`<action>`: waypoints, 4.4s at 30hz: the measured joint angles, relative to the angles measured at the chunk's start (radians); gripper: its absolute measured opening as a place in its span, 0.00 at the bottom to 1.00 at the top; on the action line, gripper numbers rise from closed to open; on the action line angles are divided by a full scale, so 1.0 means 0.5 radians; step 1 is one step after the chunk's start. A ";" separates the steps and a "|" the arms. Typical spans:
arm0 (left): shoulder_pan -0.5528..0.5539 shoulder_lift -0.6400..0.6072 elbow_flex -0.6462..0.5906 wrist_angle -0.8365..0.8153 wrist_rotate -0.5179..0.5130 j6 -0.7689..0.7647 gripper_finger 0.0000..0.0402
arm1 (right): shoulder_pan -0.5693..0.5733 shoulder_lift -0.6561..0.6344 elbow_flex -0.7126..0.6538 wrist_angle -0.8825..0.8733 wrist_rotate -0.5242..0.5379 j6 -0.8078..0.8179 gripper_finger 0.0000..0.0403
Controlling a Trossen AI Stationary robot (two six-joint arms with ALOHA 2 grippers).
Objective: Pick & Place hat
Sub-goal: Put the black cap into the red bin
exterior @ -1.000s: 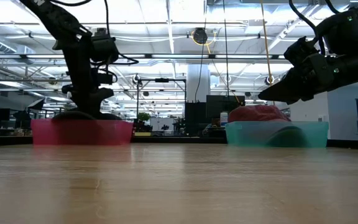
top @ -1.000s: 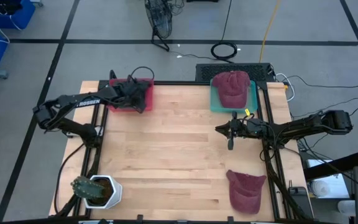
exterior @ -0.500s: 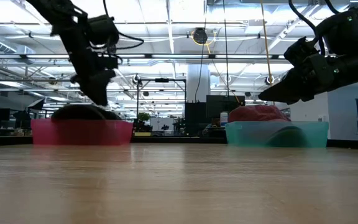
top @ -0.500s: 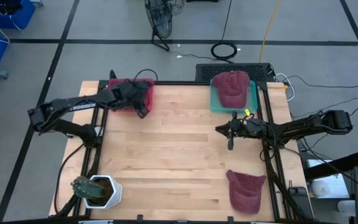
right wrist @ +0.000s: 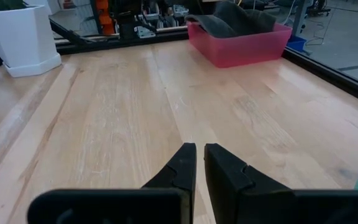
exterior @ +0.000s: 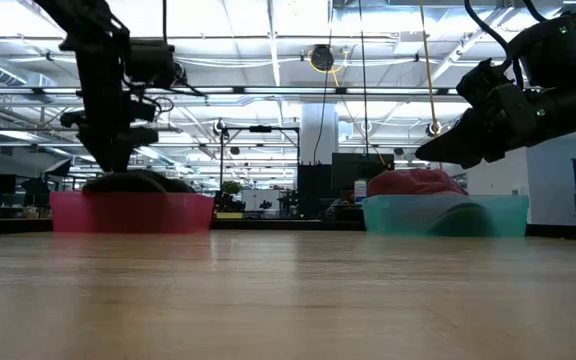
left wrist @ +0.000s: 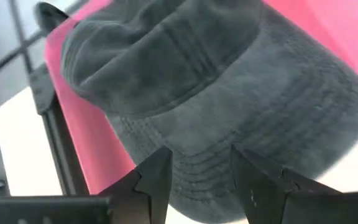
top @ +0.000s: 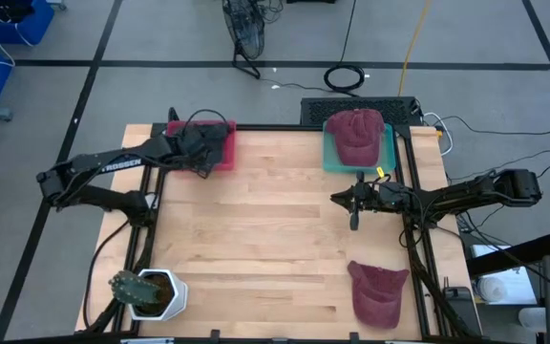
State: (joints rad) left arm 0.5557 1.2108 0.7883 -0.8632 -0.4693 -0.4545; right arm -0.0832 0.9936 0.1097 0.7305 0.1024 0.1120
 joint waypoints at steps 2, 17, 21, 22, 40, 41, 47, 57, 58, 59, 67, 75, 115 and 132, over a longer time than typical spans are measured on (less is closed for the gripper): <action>0.035 0.052 -0.046 0.085 -0.084 0.018 0.41 | 0.000 0.000 0.000 0.004 0.000 0.000 0.06; 0.225 0.307 -0.149 0.739 -0.190 0.484 0.41 | 0.000 0.000 0.000 -0.004 0.001 -0.037 0.06; 0.223 0.376 -0.150 0.855 -0.206 0.546 0.41 | 0.000 -0.001 0.000 -0.004 0.000 -0.038 0.06; 0.223 0.384 -0.150 0.867 -0.209 0.549 0.41 | 0.000 0.000 0.000 -0.004 0.001 -0.038 0.06; 0.050 -0.193 -0.025 0.313 -0.003 0.288 0.41 | 0.000 0.000 0.000 -0.005 0.001 -0.048 0.06; 0.041 -0.213 -0.024 0.252 -0.008 0.228 0.41 | 0.000 -0.001 0.000 -0.005 0.001 -0.046 0.06; 0.027 -0.206 -0.099 -0.007 -0.086 -0.036 0.41 | 0.000 -0.001 0.000 -0.004 0.001 -0.037 0.06; 0.188 0.026 -0.324 0.241 -0.198 0.016 0.41 | 0.000 -0.001 0.000 0.056 0.001 -0.037 0.06; 0.206 0.050 -0.331 0.296 -0.196 0.044 0.41 | 0.000 0.000 0.000 0.057 0.001 -0.037 0.06; 0.223 0.072 -0.336 0.347 -0.197 0.074 0.41 | 0.000 0.000 0.000 0.057 0.001 -0.037 0.06; 0.358 0.202 -0.339 0.576 -0.200 0.263 0.41 | 0.000 0.000 0.000 0.047 0.000 -0.038 0.06; 0.374 0.150 -0.332 0.450 -0.173 0.286 0.41 | 0.000 0.000 -0.048 0.065 0.002 -0.040 0.06; -0.140 0.269 -0.178 0.585 -0.035 0.199 0.41 | 0.000 0.000 -0.085 0.221 0.002 -0.001 0.06; -0.145 0.242 -0.181 0.577 -0.034 0.326 0.41 | 0.000 0.000 -0.085 0.213 0.002 -0.001 0.06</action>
State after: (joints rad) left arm 0.4834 1.3319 0.6976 -0.5749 -0.4863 -0.2913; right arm -0.0831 0.9936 0.0673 0.8371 0.1036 0.1116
